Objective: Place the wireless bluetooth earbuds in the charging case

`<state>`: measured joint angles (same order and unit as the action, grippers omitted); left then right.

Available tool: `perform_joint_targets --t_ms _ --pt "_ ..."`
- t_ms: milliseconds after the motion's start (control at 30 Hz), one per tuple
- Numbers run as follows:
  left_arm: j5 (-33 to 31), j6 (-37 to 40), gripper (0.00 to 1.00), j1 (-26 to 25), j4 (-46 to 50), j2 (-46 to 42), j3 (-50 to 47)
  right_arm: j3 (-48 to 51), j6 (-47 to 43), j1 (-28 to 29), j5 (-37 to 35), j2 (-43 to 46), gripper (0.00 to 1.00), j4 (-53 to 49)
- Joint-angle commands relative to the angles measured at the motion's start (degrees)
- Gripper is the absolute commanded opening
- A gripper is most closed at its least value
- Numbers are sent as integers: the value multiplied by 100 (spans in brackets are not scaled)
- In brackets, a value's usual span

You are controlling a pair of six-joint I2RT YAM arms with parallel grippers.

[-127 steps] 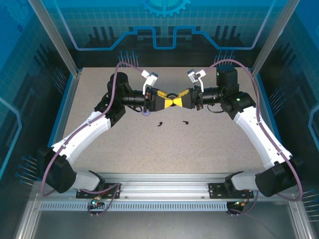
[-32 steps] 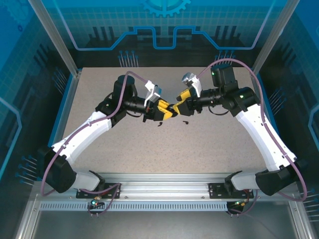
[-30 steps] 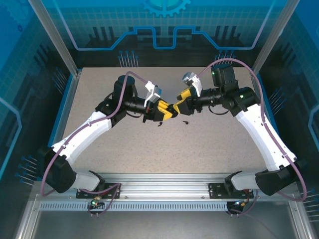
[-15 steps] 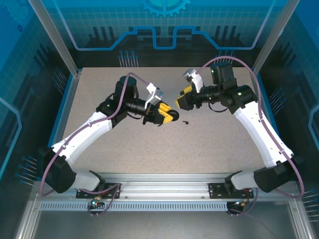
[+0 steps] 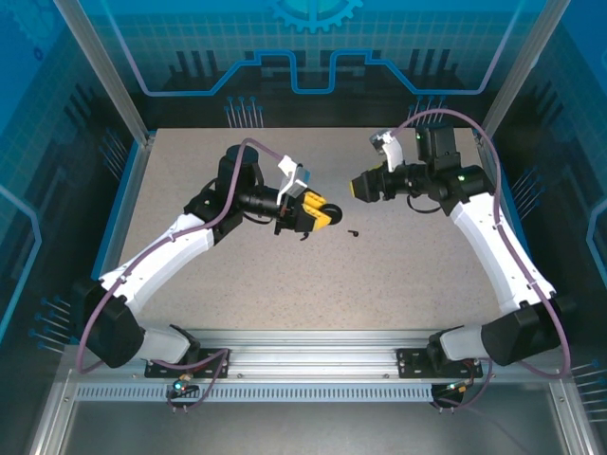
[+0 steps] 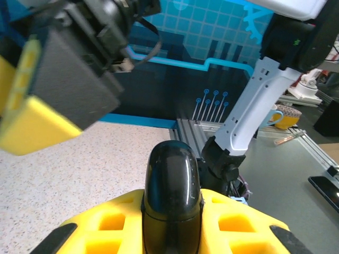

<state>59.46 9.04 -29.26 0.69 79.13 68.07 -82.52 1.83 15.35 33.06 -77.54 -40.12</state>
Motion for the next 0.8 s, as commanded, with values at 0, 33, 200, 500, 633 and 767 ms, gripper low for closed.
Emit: perform_joint_targets --t_ms 0,33,200,500,633,767 --pt "-264 -189 0 87 -261 66 -49 149 -203 -4 840 504 60 338" --pt "-285 -223 0 87 -275 79 -57 156 -258 -3 995 565 60 326" --pt "-322 -352 0 95 -324 135 25 78 -672 140 1651 632 62 43" --pt "-201 -534 0 94 -414 98 117 -169 -1076 536 1626 374 66 -354" --pt "-172 -561 0 87 -418 52 124 -241 -1105 622 1544 247 67 -402" --pt "-115 -597 0 89 -422 7 131 -286 -1123 670 1401 190 67 -443"
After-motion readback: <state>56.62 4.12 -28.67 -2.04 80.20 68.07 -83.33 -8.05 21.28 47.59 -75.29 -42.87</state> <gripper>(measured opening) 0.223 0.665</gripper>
